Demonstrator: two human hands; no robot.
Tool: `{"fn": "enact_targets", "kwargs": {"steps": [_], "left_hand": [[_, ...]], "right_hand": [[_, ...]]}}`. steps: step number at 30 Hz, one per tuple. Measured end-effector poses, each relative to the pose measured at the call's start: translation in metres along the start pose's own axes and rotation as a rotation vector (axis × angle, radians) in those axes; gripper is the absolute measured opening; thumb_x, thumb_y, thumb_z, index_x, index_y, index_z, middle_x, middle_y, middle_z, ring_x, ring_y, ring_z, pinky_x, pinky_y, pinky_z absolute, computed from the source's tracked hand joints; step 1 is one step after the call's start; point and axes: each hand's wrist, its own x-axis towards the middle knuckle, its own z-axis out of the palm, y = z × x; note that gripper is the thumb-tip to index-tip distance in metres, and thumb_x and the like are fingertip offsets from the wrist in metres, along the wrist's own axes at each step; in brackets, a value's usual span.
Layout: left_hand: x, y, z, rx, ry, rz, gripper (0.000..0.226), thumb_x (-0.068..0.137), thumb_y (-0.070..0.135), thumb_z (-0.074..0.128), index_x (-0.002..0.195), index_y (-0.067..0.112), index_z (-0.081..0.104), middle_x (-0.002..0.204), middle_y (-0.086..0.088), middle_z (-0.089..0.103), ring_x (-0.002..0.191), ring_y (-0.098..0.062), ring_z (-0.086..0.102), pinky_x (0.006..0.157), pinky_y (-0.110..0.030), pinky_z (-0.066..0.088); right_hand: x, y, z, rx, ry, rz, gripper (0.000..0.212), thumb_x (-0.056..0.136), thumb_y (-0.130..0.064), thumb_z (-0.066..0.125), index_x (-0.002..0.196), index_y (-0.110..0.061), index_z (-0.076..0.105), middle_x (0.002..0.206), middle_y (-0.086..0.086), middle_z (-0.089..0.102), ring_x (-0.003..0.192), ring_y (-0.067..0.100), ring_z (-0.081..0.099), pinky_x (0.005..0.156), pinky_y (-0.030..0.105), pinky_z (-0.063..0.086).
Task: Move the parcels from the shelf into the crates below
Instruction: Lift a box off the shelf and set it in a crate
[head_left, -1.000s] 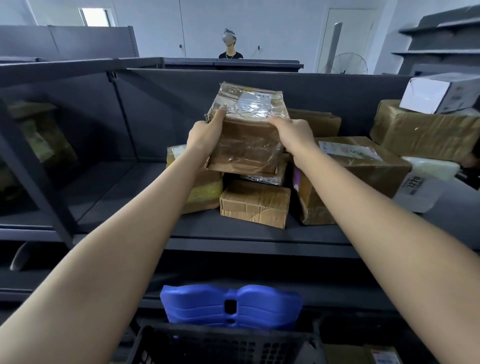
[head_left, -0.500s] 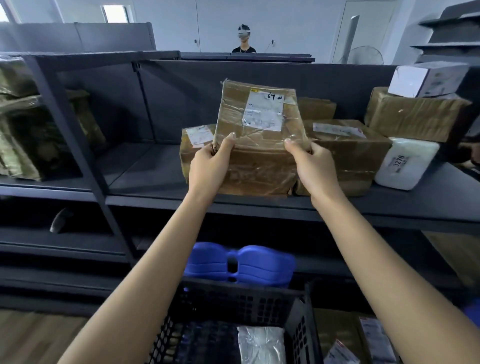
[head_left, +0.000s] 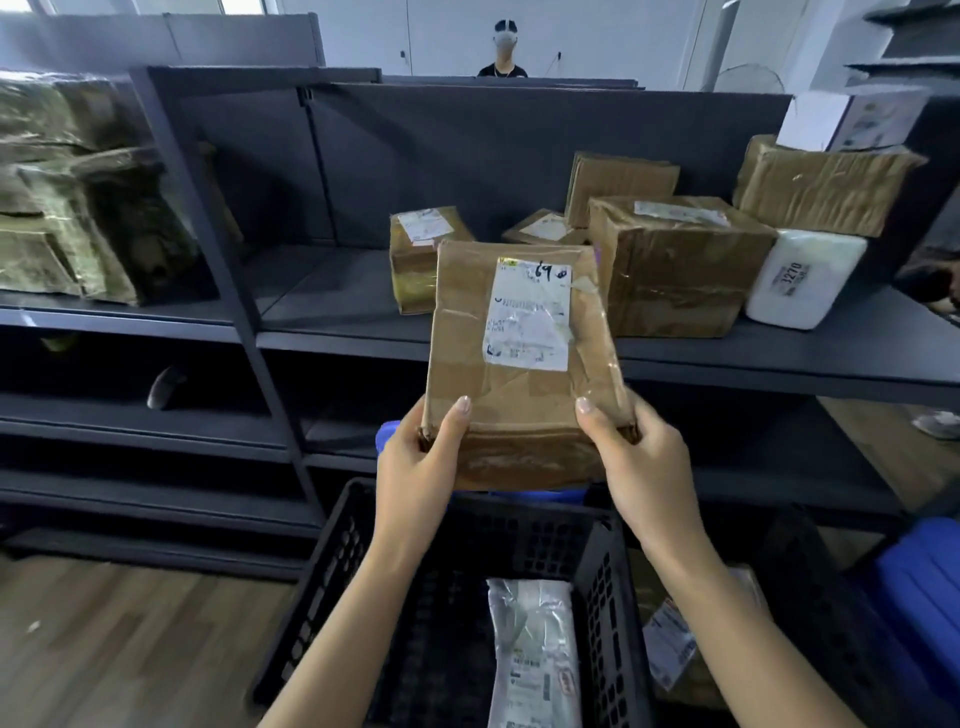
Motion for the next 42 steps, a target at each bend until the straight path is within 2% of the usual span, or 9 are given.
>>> {"fn": "enact_targets", "kwargs": {"steps": [4, 7, 13, 15, 20, 27, 32, 37, 42], "left_hand": [[-0.021, -0.018, -0.029, 0.011, -0.036, -0.057, 0.015, 0.093, 0.033, 0.058, 0.096, 0.028, 0.072, 0.087, 0.008, 0.075, 0.087, -0.009, 0.070, 0.080, -0.028, 0.053], [-0.036, -0.026, -0.053, 0.028, -0.093, -0.083, 0.015, 0.094, 0.027, 0.058, 0.101, 0.026, 0.071, 0.090, 0.008, 0.076, 0.088, -0.008, 0.071, 0.083, -0.030, 0.054], [-0.058, -0.044, -0.097, 0.123, -0.164, -0.110, 0.024, 0.092, 0.022, 0.060, 0.114, 0.032, 0.066, 0.099, 0.015, 0.074, 0.094, 0.001, 0.068, 0.083, -0.022, 0.050], [-0.063, -0.050, -0.108, 0.152, -0.171, -0.135, 0.028, 0.090, 0.032, 0.063, 0.118, 0.035, 0.064, 0.100, 0.019, 0.073, 0.096, 0.003, 0.067, 0.086, -0.023, 0.050], [-0.066, -0.062, -0.119, 0.166, -0.162, -0.226, 0.035, 0.086, 0.047, 0.065, 0.115, 0.028, 0.068, 0.089, 0.013, 0.076, 0.087, -0.005, 0.071, 0.090, -0.038, 0.055], [-0.072, -0.075, -0.113, 0.165, -0.069, -0.198, 0.028, 0.092, 0.035, 0.058, 0.113, 0.021, 0.069, 0.087, 0.017, 0.075, 0.085, 0.001, 0.070, 0.080, -0.027, 0.055], [-0.079, -0.077, -0.110, 0.082, -0.004, -0.181, 0.031, 0.090, 0.036, 0.056, 0.112, 0.018, 0.069, 0.094, 0.011, 0.075, 0.091, -0.003, 0.070, 0.083, -0.027, 0.054], [-0.081, -0.076, -0.107, 0.037, 0.015, -0.167, 0.026, 0.091, 0.031, 0.056, 0.110, 0.020, 0.069, 0.093, 0.011, 0.075, 0.089, -0.002, 0.070, 0.074, -0.014, 0.053], [-0.083, -0.074, -0.106, 0.040, 0.011, -0.138, 0.040, 0.084, 0.040, 0.056, 0.119, 0.022, 0.066, 0.096, 0.012, 0.075, 0.094, -0.004, 0.070, 0.082, -0.025, 0.057]], "right_hand": [[-0.042, 0.009, 0.015, 0.025, -0.015, 0.037, 0.017, 0.091, -0.032, 0.060, 0.103, -0.044, 0.061, 0.082, -0.018, 0.071, 0.091, 0.014, 0.061, 0.066, 0.012, 0.048], [-0.075, 0.017, 0.030, 0.047, 0.011, 0.106, 0.025, 0.091, -0.034, 0.059, 0.116, -0.036, 0.062, 0.091, -0.015, 0.071, 0.095, 0.028, 0.060, 0.079, 0.028, 0.050], [-0.133, 0.031, 0.058, 0.016, 0.058, 0.178, 0.027, 0.088, -0.040, 0.057, 0.115, -0.039, 0.060, 0.085, -0.013, 0.072, 0.093, 0.035, 0.060, 0.078, 0.035, 0.053], [-0.148, 0.037, 0.064, 0.019, 0.070, 0.182, 0.030, 0.085, -0.043, 0.058, 0.114, -0.037, 0.062, 0.084, -0.009, 0.072, 0.092, 0.038, 0.061, 0.079, 0.040, 0.053], [-0.172, 0.047, 0.071, 0.016, 0.003, 0.183, 0.058, 0.086, -0.051, 0.063, 0.137, -0.025, 0.051, 0.114, -0.020, 0.067, 0.107, 0.002, 0.062, 0.095, 0.028, 0.048], [-0.170, 0.054, 0.071, -0.001, -0.046, 0.223, 0.060, 0.081, -0.036, 0.061, 0.139, -0.028, 0.047, 0.116, -0.023, 0.065, 0.111, -0.003, 0.060, 0.100, 0.026, 0.045], [-0.151, 0.045, 0.066, 0.029, -0.090, 0.273, 0.053, 0.080, -0.041, 0.059, 0.131, -0.040, 0.046, 0.108, -0.037, 0.063, 0.103, -0.016, 0.057, 0.081, 0.001, 0.042], [-0.126, 0.040, 0.065, -0.029, -0.122, 0.288, 0.059, 0.075, -0.055, 0.057, 0.132, -0.042, 0.047, 0.103, -0.034, 0.065, 0.098, -0.015, 0.059, 0.084, 0.011, 0.048], [-0.122, 0.040, 0.066, -0.085, -0.135, 0.295, 0.053, 0.077, -0.057, 0.056, 0.128, -0.041, 0.052, 0.094, -0.033, 0.068, 0.088, -0.011, 0.064, 0.075, 0.014, 0.047]]}}
